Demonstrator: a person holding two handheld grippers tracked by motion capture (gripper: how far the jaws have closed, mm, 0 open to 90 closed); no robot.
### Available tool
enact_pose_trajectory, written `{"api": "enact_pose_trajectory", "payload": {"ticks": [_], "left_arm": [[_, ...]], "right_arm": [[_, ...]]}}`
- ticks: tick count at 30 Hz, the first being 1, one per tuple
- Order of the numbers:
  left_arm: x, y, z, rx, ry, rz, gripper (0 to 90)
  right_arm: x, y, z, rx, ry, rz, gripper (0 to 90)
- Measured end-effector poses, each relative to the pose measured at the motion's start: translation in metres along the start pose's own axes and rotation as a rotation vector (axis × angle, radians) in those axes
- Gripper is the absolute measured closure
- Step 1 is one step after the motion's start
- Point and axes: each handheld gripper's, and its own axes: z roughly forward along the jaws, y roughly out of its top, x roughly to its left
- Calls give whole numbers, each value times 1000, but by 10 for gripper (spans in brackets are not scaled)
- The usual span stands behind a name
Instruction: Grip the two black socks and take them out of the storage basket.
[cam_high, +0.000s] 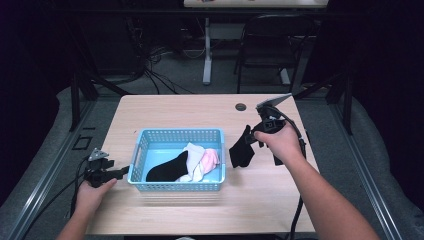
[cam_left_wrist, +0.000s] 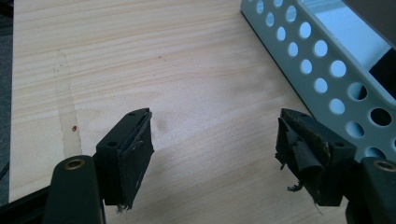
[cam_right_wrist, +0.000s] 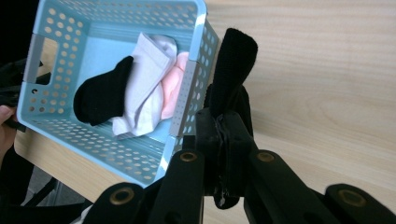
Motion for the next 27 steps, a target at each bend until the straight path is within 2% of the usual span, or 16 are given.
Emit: {"api": "enact_pose_trajectory", "payload": {"ticks": [2,3,6,7,8,9,11,12,16,17,20,21,23,27], "left_arm": [[0,0,0,1,0,1,271],[0,0,0,0,0,1,271],[0,0,0,0,0,1,271],[0,0,0,1,0,1,271],[0,0,0,1,1,1,271],[0,0,0,4,1,3,271],[0,0,0,5,1,4,271],[0,0,0,4,1,4,271],[0,0,1,5,1,5,271],[0,0,1,6,2,5,271],[-1,0,1,7,1,2,271],[-1,0,1,7,2,3,271],[-1,0,1,7,2,2,271],[-1,0,1,7,1,2,271]], "right_arm": [[-6,-2,9,19,1,4,873],[-11,-4,18,19,0,22,872],[-19,-6,25,21,-19,31,872],[-28,-7,30,33,-41,35,871],[-28,-7,30,33,-41,35,871],[-36,-9,35,22,-79,46,870],[-40,-10,37,21,-89,52,869],[-48,-12,40,28,-117,48,868],[-57,-15,44,28,-150,62,849],[-61,-16,46,48,-166,54,814],[-64,-18,48,47,-171,55,762],[-64,-18,49,55,-184,37,713],[-63,-18,48,62,-217,17,682],[-51,-14,42,36,-221,-2,655]]}}
